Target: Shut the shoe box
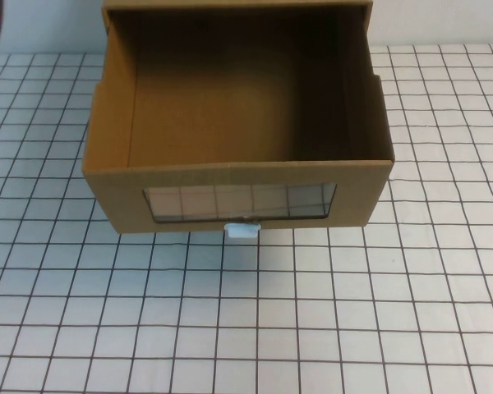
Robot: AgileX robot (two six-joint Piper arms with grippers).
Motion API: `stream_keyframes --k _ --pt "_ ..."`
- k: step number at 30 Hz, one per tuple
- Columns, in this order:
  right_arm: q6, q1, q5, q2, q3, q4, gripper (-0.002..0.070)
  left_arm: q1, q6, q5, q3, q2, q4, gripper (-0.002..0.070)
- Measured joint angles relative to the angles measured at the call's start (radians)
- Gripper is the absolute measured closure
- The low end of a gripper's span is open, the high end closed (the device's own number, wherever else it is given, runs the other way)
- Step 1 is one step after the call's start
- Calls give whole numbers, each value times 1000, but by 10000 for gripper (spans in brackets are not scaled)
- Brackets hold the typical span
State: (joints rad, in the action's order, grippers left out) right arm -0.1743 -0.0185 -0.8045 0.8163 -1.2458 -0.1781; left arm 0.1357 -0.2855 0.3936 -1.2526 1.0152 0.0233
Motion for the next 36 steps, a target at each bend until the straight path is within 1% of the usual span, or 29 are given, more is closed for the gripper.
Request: stream_keyframes --k 2,4,9,11,13,16,18,22,25,28,30,33,36 --pt "81 25 -24 28 0 -65 690 0 35 62 -53 66 39 680" --pt "194 54 -37 63 0 -156 689 0 109 142 -122 135 87 680" --pt "572 142 -110 174 0 -506 689 0 380 307 -354 330 314 680" --pt "665 176 -156 218 0 -605 689 0 455 361 -438 404 420 680" --pt "706 218 -176 264 0 -651 689 0 509 417 -518 480 515 680" --pt "759 306 -178 309 0 -656 689 5 578 480 -640 608 658 680" --pt "795 377 -159 328 0 -656 689 17 611 501 -709 688 707 680" --pt "847 520 -115 354 0 -654 689 55 641 517 -806 811 738 680" --pt "864 625 -68 385 8 -656 689 81 645 518 -836 876 743 680" --pt "897 721 0 432 45 -658 689 91 647 518 -845 928 744 680" --pt "971 784 62 470 89 -658 689 91 647 516 -845 953 744 680" --pt "1167 870 165 530 165 -660 689 91 645 514 -845 980 744 680" --pt "1319 915 264 603 207 -662 689 91 631 504 -847 991 762 680"
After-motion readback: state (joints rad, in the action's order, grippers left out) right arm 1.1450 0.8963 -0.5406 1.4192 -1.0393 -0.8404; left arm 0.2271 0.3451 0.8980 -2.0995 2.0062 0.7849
